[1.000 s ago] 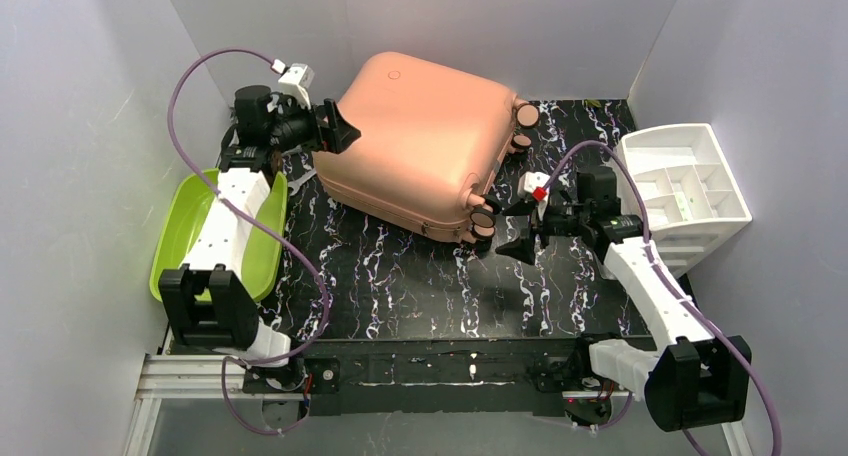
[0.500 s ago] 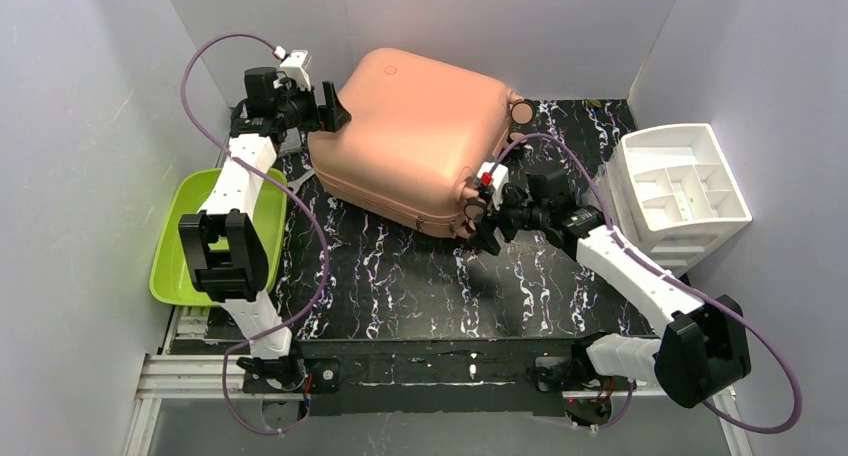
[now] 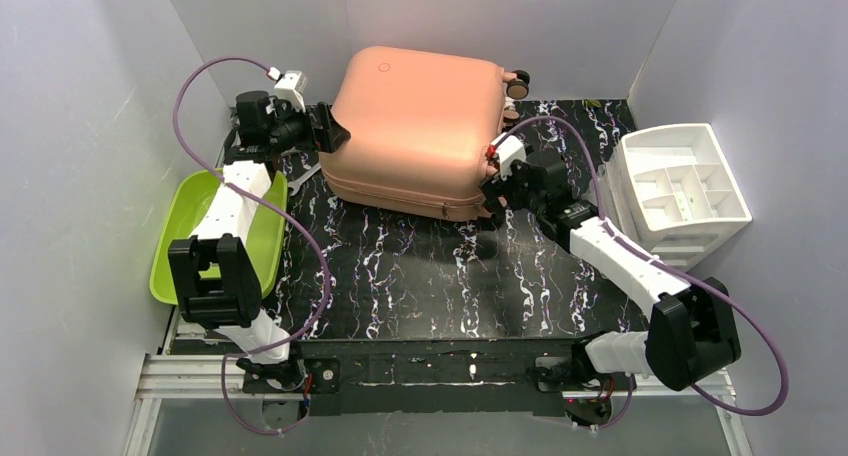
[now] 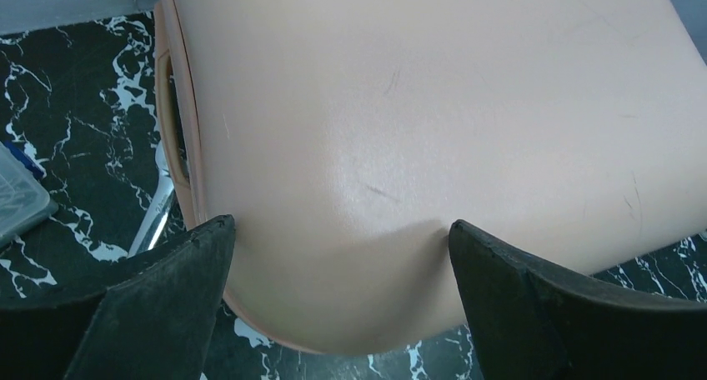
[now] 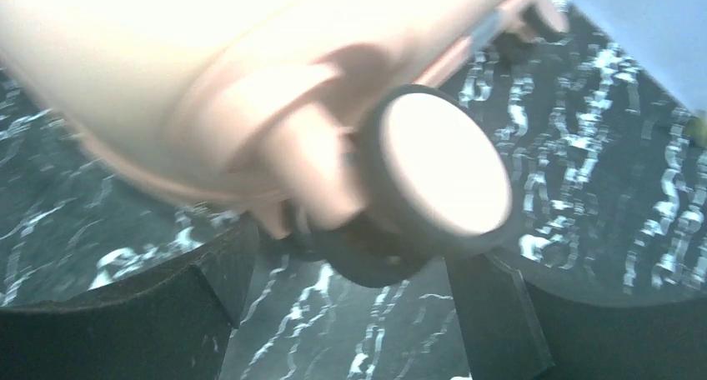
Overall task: Open, take out, and arrange the luggage
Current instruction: Rotate the luggage at the center of the board.
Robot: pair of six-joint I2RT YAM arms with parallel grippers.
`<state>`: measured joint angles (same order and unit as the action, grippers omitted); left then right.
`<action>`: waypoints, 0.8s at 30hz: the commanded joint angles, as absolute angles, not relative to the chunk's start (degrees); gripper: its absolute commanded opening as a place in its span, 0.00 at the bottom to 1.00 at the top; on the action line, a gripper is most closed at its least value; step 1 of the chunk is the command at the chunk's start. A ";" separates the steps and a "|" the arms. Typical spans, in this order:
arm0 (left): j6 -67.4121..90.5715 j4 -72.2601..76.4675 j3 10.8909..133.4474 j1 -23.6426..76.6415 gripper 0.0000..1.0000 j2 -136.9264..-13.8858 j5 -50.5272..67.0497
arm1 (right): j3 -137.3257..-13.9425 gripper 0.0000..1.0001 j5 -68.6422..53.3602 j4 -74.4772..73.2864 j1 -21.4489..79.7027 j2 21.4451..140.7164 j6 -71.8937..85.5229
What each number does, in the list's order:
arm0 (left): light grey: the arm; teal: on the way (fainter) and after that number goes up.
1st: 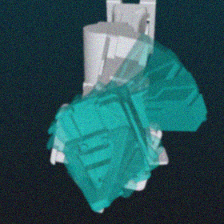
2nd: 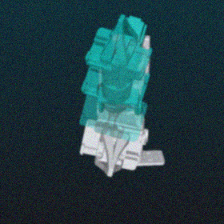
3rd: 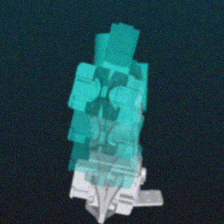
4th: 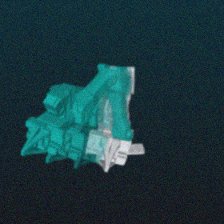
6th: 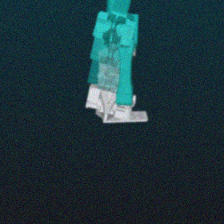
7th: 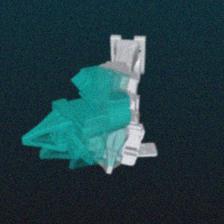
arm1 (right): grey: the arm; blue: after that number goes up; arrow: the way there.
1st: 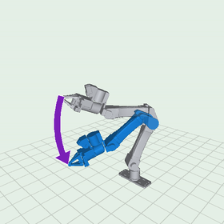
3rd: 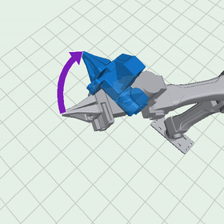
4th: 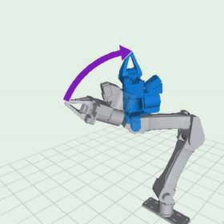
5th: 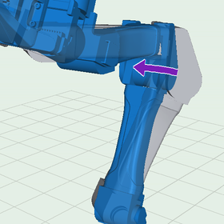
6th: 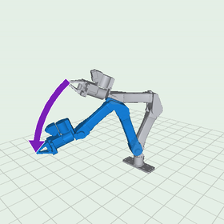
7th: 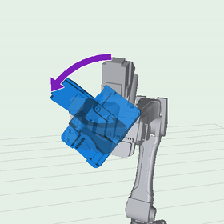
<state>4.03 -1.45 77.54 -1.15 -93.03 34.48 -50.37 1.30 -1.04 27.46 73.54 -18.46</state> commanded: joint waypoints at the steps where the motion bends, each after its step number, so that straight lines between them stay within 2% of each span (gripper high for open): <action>1: 7.44 -6.17 72.77 0.07 0.98 -89.62 43.56 | -54.98 0.91 8.80 10.09 24.40 74.44 -20.39; 6: 9.39 -5.42 71.80 0.09 0.98 -87.90 45.86 | -58.34 0.91 9.64 8.74 20.46 76.76 -18.37; 12: 10.24 -4.93 70.39 0.09 0.98 -84.52 46.90 | -61.24 0.92 3.69 4.10 16.71 77.22 -16.66; 20: 11.54 -7.46 72.22 -4.84 0.98 -78.02 47.63 | -50.77 0.98 -12.39 4.58 16.72 68.69 -20.12; 24: 6.26 -14.42 68.85 -6.82 0.98 -68.68 41.30 | -39.53 0.98 -23.20 14.90 16.79 63.82 -18.37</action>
<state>10.26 -9.56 70.89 -6.13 -76.14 44.49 -43.18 -15.42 6.24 16.88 64.77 -19.62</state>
